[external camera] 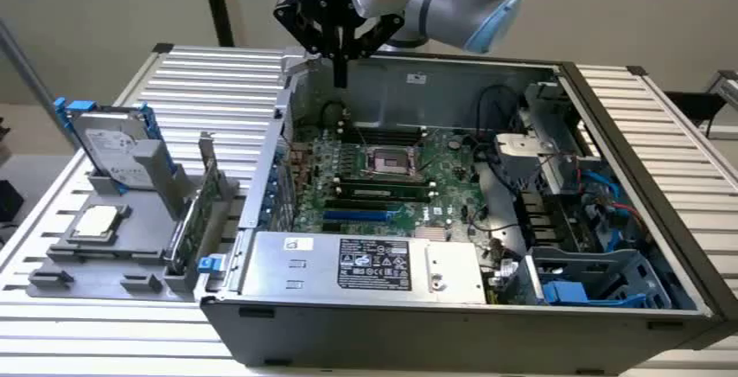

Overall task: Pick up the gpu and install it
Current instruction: 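Reach for the gpu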

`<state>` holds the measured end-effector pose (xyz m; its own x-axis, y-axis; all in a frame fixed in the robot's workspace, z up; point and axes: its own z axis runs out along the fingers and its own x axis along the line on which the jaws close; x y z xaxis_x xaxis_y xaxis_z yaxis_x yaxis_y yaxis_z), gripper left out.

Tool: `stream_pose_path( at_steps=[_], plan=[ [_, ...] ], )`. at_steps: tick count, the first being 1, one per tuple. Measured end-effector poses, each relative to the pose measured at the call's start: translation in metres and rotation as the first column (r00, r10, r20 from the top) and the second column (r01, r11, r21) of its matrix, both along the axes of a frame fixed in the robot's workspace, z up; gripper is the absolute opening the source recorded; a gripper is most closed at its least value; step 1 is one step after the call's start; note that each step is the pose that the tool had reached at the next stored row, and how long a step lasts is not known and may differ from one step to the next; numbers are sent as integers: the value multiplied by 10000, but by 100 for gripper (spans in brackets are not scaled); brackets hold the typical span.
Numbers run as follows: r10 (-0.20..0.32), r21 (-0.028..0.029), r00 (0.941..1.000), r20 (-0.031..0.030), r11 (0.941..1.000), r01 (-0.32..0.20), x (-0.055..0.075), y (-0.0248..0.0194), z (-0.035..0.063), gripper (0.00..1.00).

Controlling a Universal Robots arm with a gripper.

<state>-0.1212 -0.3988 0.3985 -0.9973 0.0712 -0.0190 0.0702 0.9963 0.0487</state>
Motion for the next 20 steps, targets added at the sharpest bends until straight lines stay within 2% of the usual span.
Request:
stream_pose_path(
  at_steps=[15, 20],
  plan=[
    [-1, 0, 10000, 1, 10000, 1, -7, 0, 4, 11],
    [0, -1, 10000, -1, 10000, 0, -102, -12, 5, 11]
  ],
)
